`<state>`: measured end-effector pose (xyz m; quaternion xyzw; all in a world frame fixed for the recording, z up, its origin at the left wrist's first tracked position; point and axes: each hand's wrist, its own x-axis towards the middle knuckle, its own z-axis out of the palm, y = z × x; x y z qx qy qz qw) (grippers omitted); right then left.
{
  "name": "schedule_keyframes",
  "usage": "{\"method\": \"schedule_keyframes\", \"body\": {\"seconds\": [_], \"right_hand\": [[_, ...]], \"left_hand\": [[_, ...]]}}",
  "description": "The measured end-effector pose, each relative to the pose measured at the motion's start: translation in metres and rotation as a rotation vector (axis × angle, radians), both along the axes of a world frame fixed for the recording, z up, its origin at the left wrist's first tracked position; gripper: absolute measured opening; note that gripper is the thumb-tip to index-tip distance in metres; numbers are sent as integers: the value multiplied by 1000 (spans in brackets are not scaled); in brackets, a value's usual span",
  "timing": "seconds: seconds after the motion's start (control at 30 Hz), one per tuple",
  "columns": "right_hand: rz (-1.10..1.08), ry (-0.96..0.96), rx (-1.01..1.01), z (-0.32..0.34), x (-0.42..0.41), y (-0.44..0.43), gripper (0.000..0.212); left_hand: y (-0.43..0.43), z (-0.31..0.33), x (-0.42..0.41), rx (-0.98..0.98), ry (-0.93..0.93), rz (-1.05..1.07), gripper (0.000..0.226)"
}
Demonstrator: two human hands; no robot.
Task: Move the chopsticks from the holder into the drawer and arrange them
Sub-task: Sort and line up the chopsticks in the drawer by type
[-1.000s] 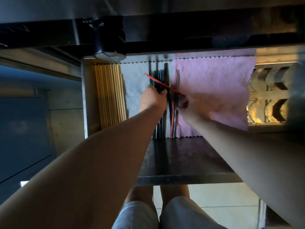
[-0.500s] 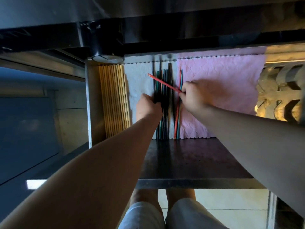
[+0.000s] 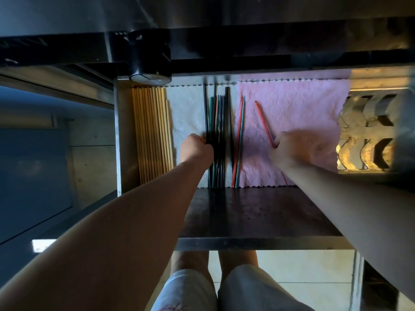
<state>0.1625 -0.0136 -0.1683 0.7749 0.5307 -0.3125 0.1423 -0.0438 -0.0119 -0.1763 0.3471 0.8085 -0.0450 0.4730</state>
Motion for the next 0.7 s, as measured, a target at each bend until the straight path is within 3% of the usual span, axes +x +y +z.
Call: {"method": "schedule_keyframes", "body": {"seconds": [0.07,0.23,0.33,0.53,0.7], "right_hand": [[-37,-37,66,1,-8,-1,35],[-128,297,104,-3,-36,-7,12],[-138,327,67,-4,-48,-7,3],[-138,357,106,-3,-60,-13,6],[-88,388,103,-2,-79,-6,18]], "left_hand": [[-1,1,0,27,6,4,19],[2,-2,0,31,5,-43,9],[4,1,-4,15,-18,-35,16],[-5,7,-16,53,39,37,19],[-11,6,-17,98,-42,148,15]]}}
